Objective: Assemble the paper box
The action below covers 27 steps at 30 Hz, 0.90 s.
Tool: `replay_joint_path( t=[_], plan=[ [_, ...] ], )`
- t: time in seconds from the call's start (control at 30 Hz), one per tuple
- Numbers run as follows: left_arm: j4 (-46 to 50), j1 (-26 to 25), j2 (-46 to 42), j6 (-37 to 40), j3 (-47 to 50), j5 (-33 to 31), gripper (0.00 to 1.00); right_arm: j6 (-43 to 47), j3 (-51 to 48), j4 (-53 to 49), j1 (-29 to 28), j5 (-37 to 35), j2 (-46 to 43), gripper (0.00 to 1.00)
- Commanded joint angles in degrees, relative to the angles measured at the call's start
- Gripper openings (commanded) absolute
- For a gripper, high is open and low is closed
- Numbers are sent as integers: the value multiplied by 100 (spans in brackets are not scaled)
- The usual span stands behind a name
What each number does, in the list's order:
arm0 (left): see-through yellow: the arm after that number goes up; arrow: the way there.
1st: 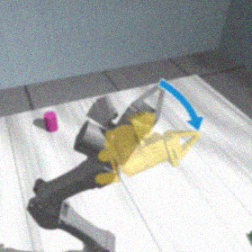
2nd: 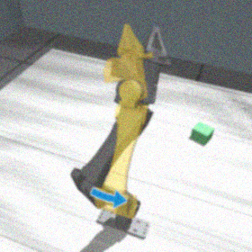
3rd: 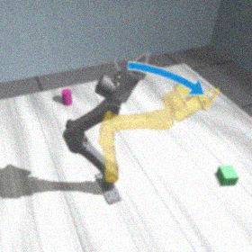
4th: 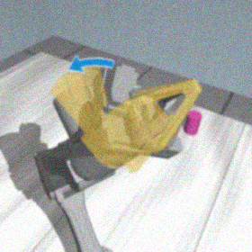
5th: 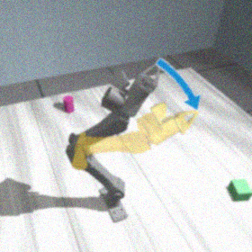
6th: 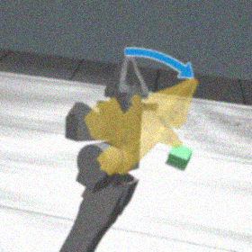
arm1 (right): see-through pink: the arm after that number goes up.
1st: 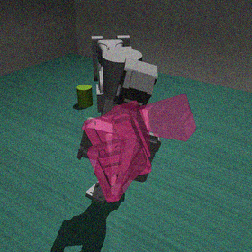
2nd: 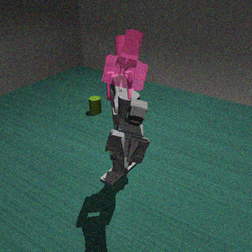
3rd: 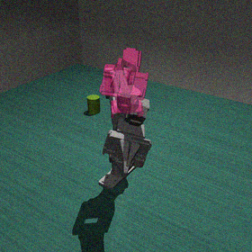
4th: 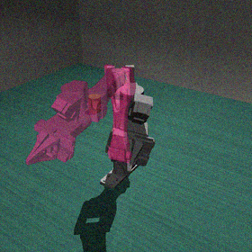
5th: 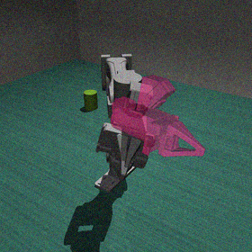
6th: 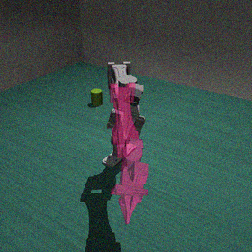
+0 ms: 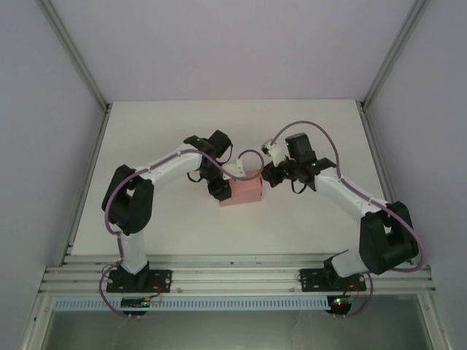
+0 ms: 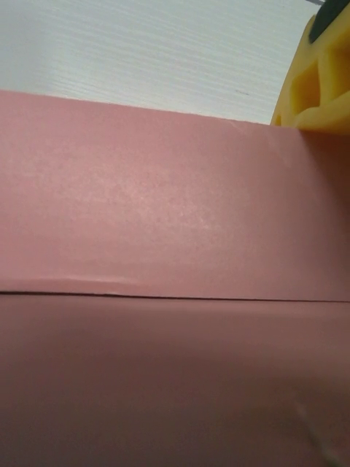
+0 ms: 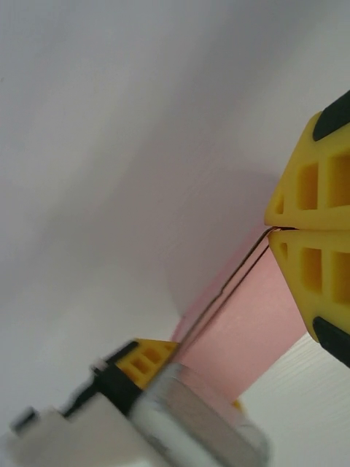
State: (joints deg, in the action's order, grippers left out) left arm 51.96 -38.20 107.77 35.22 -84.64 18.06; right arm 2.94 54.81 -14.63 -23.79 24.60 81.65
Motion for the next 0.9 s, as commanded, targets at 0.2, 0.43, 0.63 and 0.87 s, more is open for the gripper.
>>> replay_joint_path(
  t=[0.2,0.43,0.63,0.87],
  plan=[
    [-406,-10,175,-260,-234,-167,31,-2439,-548,294,-527,-213,-465,0],
    [-486,-29,193,-315,-219,-137,31,-3012,-1144,878,-595,-445,-523,0],
    [-474,-25,210,-301,-237,-189,32,-2308,-1717,1391,-639,-631,-560,0],
    [-516,-23,214,-365,-272,-154,34,-1783,-2592,2307,-840,-998,-624,0]
  ],
)
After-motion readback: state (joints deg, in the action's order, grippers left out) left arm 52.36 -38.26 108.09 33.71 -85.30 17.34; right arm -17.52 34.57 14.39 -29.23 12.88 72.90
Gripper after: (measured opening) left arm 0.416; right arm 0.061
